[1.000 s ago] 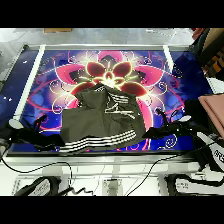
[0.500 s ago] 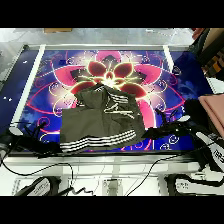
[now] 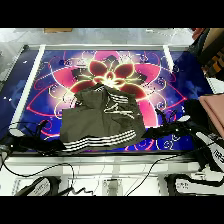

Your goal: Fold the clothes and pants, and hang the long-sleeved shirts on hangers.

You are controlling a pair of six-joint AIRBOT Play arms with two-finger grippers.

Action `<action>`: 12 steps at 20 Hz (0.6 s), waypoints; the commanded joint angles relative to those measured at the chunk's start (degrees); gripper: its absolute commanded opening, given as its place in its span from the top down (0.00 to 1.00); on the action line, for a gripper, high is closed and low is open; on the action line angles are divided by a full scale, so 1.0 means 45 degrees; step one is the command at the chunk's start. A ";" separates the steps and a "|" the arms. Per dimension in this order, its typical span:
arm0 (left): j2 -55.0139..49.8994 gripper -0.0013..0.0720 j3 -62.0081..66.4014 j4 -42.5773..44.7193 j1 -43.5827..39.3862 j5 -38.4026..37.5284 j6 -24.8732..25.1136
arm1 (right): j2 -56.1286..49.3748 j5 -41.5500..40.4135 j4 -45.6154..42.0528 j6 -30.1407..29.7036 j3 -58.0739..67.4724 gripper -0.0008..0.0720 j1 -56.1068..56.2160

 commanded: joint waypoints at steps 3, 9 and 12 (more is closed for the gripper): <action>-0.0005 0.24 -0.0029 -0.0505 -0.0015 -0.0053 0.0797 | 0.0010 0.0000 0.0000 0.0000 0.0000 0.95 0.0005; 0.0010 0.95 -0.0019 -0.0520 -0.0015 -0.0063 0.1253 | 0.0209 0.0058 0.0005 -0.0233 0.0005 0.96 0.0005; 0.0112 0.95 0.0486 -0.0879 -0.0019 -0.0636 0.1253 | 0.1214 0.0243 0.0005 -0.0204 0.0291 0.96 0.0005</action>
